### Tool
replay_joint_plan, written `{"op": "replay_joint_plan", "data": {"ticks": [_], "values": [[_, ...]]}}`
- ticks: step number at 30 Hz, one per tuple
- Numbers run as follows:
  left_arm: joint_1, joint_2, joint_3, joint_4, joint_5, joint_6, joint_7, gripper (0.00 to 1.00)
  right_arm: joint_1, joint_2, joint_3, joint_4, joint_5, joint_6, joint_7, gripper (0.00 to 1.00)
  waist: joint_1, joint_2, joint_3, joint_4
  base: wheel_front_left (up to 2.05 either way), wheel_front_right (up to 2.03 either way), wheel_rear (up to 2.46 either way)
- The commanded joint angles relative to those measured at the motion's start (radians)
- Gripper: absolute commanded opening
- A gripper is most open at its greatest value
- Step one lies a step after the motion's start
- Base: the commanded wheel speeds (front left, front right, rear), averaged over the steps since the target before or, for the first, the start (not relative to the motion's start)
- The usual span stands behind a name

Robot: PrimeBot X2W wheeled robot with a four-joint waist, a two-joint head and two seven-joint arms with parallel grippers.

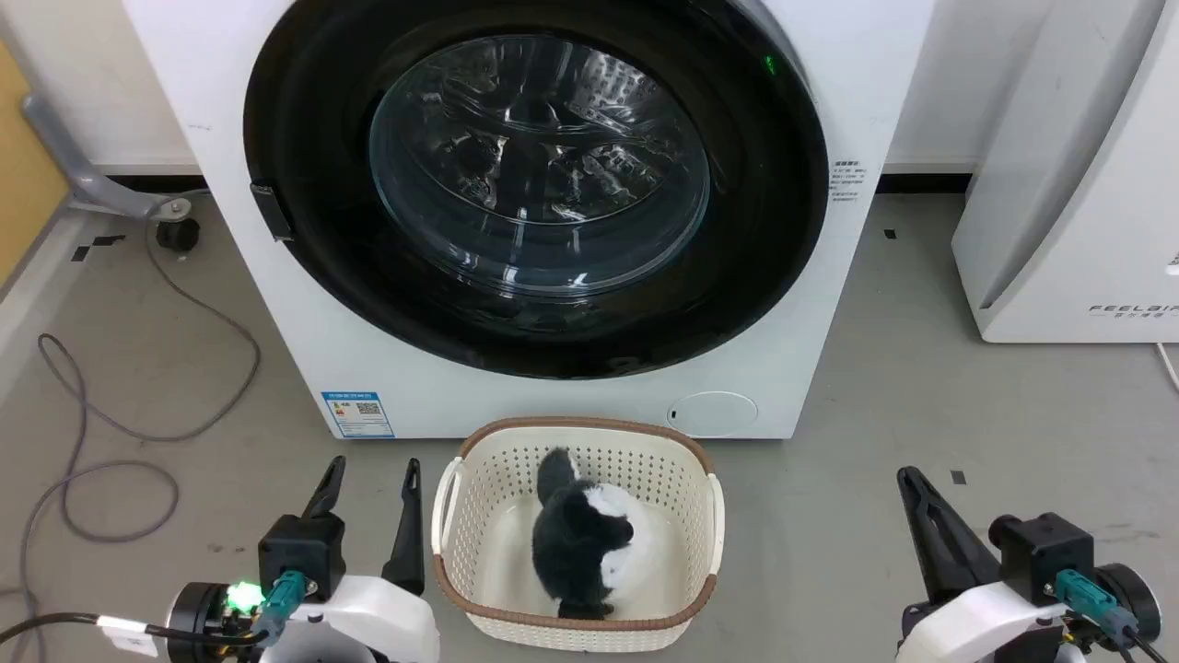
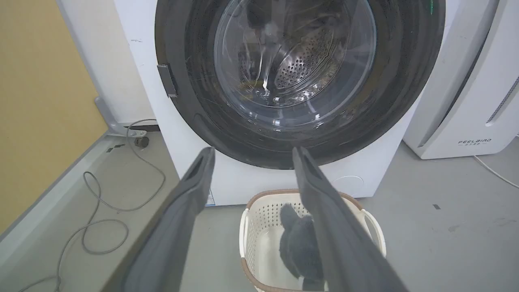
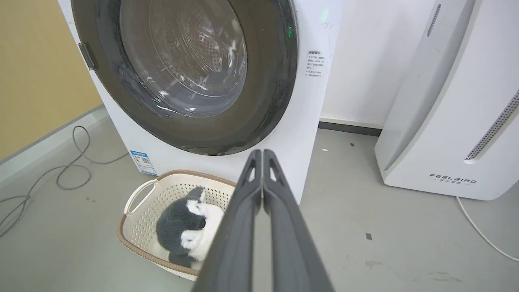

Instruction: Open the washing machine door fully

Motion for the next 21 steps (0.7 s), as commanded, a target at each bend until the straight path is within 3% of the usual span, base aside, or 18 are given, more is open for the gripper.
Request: {"op": "replay_joint_plan", "data": {"ticks": [1,5,21], "values": [[-0.015,0.000,-0.008,0.009,-0.010,0.000,-0.009,1.00,-0.008,0.000,0.001,0.010,0.012,0.000,-0.010,0.00,0.0000,0.0000,0.000,0.000,0.00,0.00,0.00],[-0.018,0.000,-0.018,0.018,-0.014,-0.001,-0.017,1.00,-0.010,0.000,0.001,0.016,0.038,0.000,-0.018,0.00,0.0000,0.0000,-0.001,-0.002,0.00,0.00,0.00],[-0.032,0.002,-0.046,0.047,-0.028,0.001,-0.051,1.00,-0.040,0.000,0.003,0.016,0.430,0.000,-0.051,0.00,0.0000,0.0000,0.001,-0.005,0.00,0.00,0.00]]}}
